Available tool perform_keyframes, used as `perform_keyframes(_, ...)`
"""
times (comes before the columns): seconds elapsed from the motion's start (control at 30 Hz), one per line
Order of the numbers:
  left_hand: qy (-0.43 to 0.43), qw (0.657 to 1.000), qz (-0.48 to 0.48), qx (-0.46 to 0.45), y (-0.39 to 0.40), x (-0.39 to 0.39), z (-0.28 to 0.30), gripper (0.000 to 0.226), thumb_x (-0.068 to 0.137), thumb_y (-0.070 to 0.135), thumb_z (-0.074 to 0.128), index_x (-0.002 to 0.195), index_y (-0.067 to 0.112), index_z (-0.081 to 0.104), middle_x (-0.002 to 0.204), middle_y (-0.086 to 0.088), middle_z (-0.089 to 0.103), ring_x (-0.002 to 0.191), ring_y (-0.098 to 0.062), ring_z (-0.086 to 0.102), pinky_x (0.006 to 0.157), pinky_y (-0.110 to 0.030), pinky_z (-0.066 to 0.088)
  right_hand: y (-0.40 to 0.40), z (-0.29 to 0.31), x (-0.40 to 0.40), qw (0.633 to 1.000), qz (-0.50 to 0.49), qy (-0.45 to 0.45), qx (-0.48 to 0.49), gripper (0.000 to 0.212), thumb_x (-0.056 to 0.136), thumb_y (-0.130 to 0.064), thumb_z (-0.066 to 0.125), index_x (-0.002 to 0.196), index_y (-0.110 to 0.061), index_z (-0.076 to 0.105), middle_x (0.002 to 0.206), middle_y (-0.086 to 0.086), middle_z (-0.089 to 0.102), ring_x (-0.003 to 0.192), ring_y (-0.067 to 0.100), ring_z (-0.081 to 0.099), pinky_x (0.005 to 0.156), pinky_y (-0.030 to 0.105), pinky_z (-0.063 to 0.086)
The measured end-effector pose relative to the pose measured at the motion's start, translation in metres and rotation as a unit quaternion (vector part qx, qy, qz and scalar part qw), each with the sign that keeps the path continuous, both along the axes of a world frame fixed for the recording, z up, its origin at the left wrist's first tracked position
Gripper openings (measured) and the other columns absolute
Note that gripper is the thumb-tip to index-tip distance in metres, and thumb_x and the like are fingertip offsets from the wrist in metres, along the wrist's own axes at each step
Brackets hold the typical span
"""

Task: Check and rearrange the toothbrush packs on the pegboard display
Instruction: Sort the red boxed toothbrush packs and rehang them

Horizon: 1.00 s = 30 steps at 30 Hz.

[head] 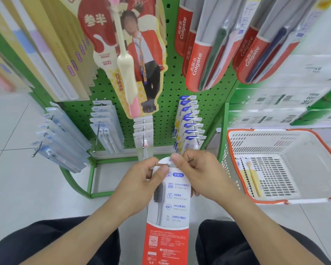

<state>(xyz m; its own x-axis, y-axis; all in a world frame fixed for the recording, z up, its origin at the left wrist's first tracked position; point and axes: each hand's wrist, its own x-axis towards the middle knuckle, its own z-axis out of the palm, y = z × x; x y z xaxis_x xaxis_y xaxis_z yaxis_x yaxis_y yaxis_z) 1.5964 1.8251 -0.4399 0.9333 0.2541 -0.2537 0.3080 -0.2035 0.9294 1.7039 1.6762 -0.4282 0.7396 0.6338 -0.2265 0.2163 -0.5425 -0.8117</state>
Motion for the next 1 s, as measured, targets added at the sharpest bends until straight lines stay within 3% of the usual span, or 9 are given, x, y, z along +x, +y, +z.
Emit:
perform_keyframes(0.1,0.009,1.0,0.004,0.029,0.0,0.0,0.002,0.054,0.084,0.058,0.047,0.103,0.01,0.064,0.084,0.005,0.078,0.078,-0.01,0.073,0.078,-0.047,0.057,0.002,-0.001,-0.002,1.0,0.007,-0.014,0.004,0.054,0.098,-0.051,0.053,0.072,-0.004,0.047,0.047,-0.003,0.063,0.035,0.012,0.059,0.037,0.023,0.035)
perform_keyframes(0.23,0.011,0.998,0.038,0.047,0.001,0.0,0.0,0.053,0.082,0.063,0.047,0.096,0.015,0.065,0.08,0.003,0.077,0.073,-0.015,0.073,0.071,-0.049,0.057,0.002,-0.006,-0.001,1.0,0.021,-0.011,0.02,0.046,0.099,-0.045,0.056,0.076,-0.005,0.053,0.054,0.001,0.068,0.04,0.014,0.063,0.04,0.019,0.038)
perform_keyframes(0.43,-0.042,0.994,0.104,-0.002,0.0,0.006,-0.004,0.016,0.092,0.037,0.064,0.105,0.029,0.06,0.086,0.005,0.078,0.075,-0.013,0.075,0.063,-0.031,0.056,0.002,-0.002,0.005,0.993,-0.024,0.069,0.095,0.031,0.098,-0.03,0.063,0.076,-0.009,0.056,0.06,0.008,0.071,0.04,0.016,0.06,0.04,0.023,0.042)
perform_keyframes(0.5,-0.059,0.992,0.107,-0.005,0.0,0.007,-0.006,0.021,0.095,0.02,0.066,0.111,0.031,0.057,0.093,0.008,0.076,0.08,-0.013,0.074,0.07,-0.032,0.058,0.002,-0.003,0.01,0.989,-0.055,0.069,0.117,0.031,0.098,-0.027,0.063,0.075,-0.009,0.057,0.058,0.01,0.07,0.04,0.019,0.06,0.039,0.024,0.044)
perform_keyframes(0.6,-0.122,0.981,0.124,0.086,0.0,0.003,-0.006,0.034,0.097,0.007,0.059,0.119,0.033,0.058,0.106,0.021,0.068,0.1,-0.005,0.067,0.087,-0.021,0.052,-0.002,-0.004,0.02,0.979,-0.107,0.076,0.158,0.03,0.101,-0.026,0.06,0.081,-0.004,0.058,0.061,0.015,0.07,0.047,0.031,0.062,0.043,0.03,0.046)
perform_keyframes(0.7,-0.165,0.961,0.062,0.213,-0.003,-0.001,-0.007,0.037,0.094,0.031,0.061,0.131,0.033,0.058,0.136,0.027,0.054,0.13,0.005,0.048,0.106,-0.013,0.037,-0.008,-0.002,0.028,0.954,-0.177,0.104,0.218,0.03,0.102,-0.025,0.057,0.086,0.001,0.058,0.059,0.021,0.067,0.045,0.029,0.06,0.041,0.029,0.044)
perform_keyframes(0.8,-0.158,0.93,-0.037,0.33,-0.007,-0.002,-0.017,0.062,0.088,0.054,0.055,0.145,0.029,0.049,0.158,0.014,0.036,0.147,-0.002,0.027,0.118,-0.017,0.02,-0.012,0.003,0.03,0.935,-0.213,0.122,0.256,0.031,0.103,-0.023,0.056,0.091,0.006,0.058,0.057,0.023,0.065,0.041,0.023,0.059,0.039,0.027,0.043)
perform_keyframes(0.9,-0.188,0.88,-0.113,0.421,-0.004,0.001,-0.027,0.053,0.095,0.027,0.054,0.146,0.019,0.046,0.155,-0.002,0.045,0.144,-0.014,0.036,0.118,-0.024,0.024,-0.016,0.004,0.03,0.928,-0.235,0.125,0.262,0.036,0.102,-0.021,0.058,0.095,0.014,0.056,0.055,0.021,0.063,0.04,0.023,0.056,0.039,0.027,0.04)
perform_keyframes(1.0,-0.201,0.891,-0.084,0.399,0.0,0.002,-0.029,0.071,0.083,-0.009,0.067,0.145,0.021,0.05,0.142,0.007,0.059,0.125,-0.005,0.056,0.107,-0.011,0.037,-0.018,0.006,0.028,0.923,-0.246,0.112,0.275,0.039,0.101,-0.026,0.06,0.09,0.012,0.057,0.056,0.018,0.06,0.038,0.024,0.05,0.041,0.027,0.036)
